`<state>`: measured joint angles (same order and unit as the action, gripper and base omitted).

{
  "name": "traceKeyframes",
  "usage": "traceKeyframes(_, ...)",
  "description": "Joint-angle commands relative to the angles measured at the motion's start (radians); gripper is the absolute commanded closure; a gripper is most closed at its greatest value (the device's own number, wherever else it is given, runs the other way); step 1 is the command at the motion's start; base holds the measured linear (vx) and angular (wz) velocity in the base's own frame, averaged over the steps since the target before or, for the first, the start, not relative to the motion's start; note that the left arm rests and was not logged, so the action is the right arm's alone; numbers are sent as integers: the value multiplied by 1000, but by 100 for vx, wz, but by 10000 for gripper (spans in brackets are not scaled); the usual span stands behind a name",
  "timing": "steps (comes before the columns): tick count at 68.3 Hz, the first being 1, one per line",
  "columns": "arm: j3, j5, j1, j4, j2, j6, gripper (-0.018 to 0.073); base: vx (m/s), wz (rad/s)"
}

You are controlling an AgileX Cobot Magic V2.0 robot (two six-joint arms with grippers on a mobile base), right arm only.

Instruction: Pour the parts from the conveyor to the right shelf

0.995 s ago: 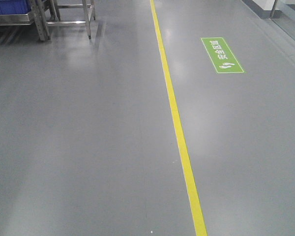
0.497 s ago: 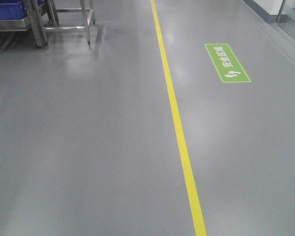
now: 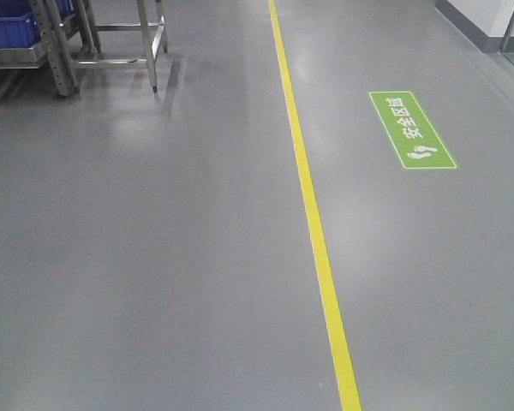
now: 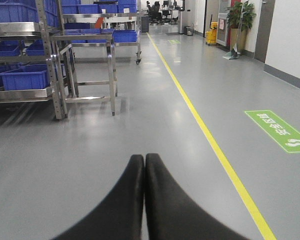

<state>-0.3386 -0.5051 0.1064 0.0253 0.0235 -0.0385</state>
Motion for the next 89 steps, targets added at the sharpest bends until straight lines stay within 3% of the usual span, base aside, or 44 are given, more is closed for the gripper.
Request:
traceKeyframes(1,-29,82,-4,7,13,-7,565,49,-5)
traceKeyframes(89,-29,82,-4,7,13,-7,565,63,-8)
